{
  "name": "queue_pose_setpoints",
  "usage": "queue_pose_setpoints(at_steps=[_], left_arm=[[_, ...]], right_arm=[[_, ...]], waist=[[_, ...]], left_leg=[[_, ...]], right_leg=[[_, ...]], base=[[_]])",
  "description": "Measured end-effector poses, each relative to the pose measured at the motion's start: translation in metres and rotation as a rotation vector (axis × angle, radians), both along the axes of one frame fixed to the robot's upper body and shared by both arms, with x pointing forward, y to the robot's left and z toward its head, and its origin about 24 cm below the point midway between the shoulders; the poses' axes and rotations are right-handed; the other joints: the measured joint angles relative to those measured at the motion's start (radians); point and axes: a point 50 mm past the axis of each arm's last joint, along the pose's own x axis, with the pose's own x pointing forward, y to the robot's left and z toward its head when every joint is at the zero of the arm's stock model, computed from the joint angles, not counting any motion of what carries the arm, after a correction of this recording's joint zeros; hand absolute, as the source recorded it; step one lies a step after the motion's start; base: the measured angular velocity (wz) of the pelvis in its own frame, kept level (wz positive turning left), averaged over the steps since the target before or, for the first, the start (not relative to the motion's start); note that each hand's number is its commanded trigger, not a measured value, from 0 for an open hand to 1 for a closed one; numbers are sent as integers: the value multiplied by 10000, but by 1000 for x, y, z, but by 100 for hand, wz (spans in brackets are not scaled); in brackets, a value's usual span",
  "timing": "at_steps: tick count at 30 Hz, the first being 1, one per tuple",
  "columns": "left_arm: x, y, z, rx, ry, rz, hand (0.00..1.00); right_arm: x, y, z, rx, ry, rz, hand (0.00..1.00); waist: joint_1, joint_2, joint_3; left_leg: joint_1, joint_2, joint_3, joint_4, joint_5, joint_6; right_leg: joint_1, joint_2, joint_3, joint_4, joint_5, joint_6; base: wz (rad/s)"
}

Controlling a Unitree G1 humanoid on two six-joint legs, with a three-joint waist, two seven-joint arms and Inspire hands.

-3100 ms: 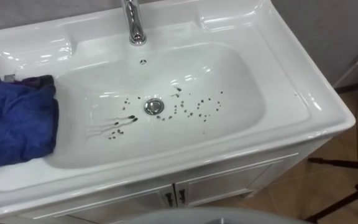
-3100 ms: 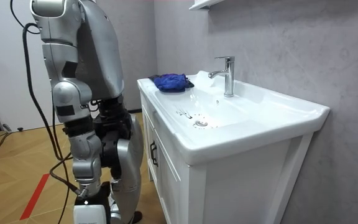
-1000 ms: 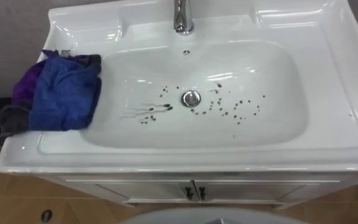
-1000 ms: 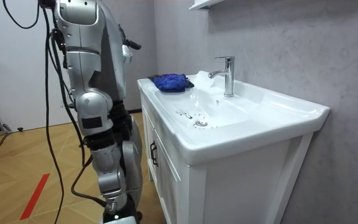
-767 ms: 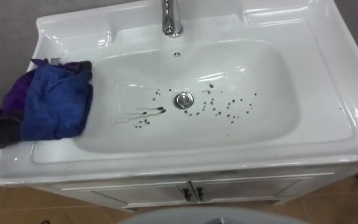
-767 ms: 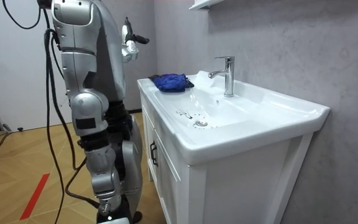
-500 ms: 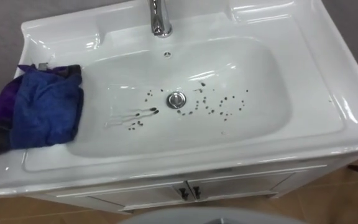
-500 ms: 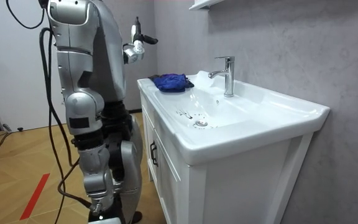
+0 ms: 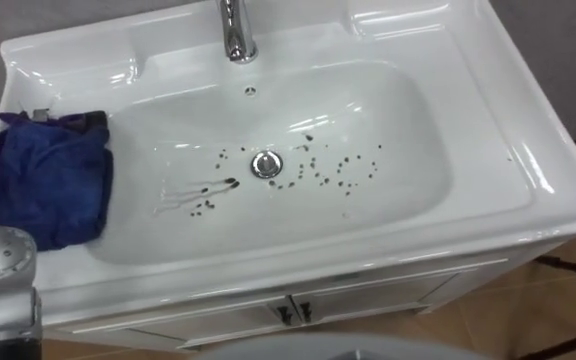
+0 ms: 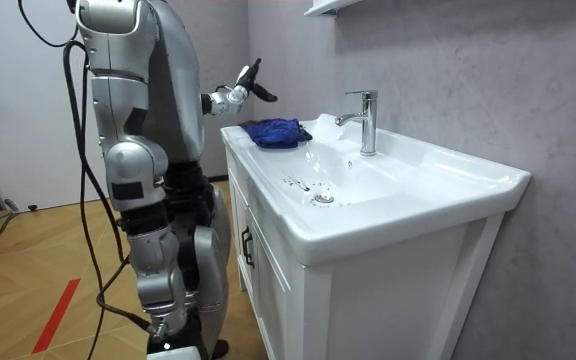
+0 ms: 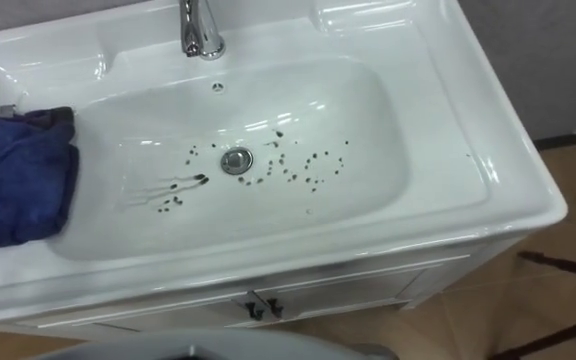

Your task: Wipe basin

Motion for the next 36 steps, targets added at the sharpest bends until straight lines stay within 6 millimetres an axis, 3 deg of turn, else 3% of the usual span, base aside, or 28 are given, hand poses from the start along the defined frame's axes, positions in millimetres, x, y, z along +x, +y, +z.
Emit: queue_pose_setpoints(at_steps=[5,8,9,16,33,36], left_arm=[[2,-14,-21,-707,940,-669,0],[4,-22,-26,-1021,1082,-1031,0],[4,-23,-27,-1077,1097,-1080,0],[7,-35,-33,-1395,1336,-1463,0],[1,-43,-42,-259,2435,-1911,0],[-4,-43,-53,168,3162,-1852,0]], right_arm=[[-2,6,-2,152,173,200,0],[-3,9,-3,221,275,313,0],[-3,10,-3,243,286,313,0],[-4,14,-5,349,476,232,0],[-9,17,-6,620,744,614,0],[-8,16,-6,613,761,683,0]], waist=[[-222,-82,17],[-246,-236,24],[-258,-217,-4],[-315,-399,5],[-534,-279,11],[-547,-184,-15]], left_leg=[[110,51,-3,-37,2,-2],[112,122,10,-79,14,-22],[116,122,18,-85,16,-25],[297,137,60,-109,21,-34],[272,138,95,-72,26,-43],[261,144,162,-70,26,-43]], right_leg=[[141,56,52,-62,13,-11],[165,86,76,-64,18,-19],[169,96,91,-65,20,-23],[303,115,239,-81,30,-39],[248,152,239,-70,82,-119],[157,155,271,-54,111,-125]], base=[[0],[-1],[-4],[-3],[0],[-7]])
